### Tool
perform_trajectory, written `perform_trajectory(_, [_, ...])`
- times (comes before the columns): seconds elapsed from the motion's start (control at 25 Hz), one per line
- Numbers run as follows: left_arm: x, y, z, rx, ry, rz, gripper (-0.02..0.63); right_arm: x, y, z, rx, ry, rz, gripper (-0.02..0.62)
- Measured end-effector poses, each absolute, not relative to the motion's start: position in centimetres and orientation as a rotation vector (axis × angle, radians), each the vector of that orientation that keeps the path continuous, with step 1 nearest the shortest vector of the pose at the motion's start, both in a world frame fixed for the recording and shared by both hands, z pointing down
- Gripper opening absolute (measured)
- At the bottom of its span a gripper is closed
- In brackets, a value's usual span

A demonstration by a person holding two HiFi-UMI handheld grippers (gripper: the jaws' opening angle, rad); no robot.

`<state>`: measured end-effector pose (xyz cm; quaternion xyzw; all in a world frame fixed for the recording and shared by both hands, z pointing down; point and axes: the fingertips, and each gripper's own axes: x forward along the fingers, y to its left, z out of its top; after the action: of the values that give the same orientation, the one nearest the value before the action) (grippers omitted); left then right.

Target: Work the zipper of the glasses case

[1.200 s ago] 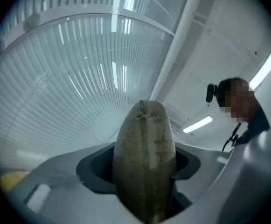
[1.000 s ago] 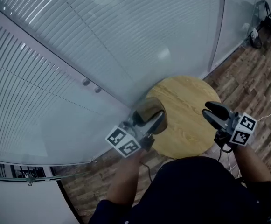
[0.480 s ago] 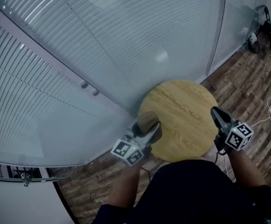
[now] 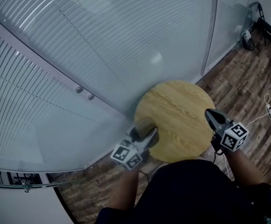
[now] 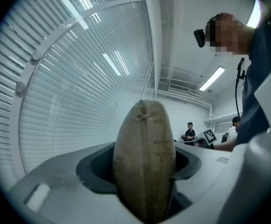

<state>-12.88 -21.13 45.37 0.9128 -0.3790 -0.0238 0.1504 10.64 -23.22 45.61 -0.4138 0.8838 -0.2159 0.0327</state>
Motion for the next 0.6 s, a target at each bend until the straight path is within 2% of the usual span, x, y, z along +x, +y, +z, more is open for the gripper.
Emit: perform_trajectory(0.6, [-11.4, -21.4, 45.7, 2.601, -1.020, -0.110, 0.305, 12.1, -23.0, 46.1, -1.316, 2.652, -0.701, 0.008])
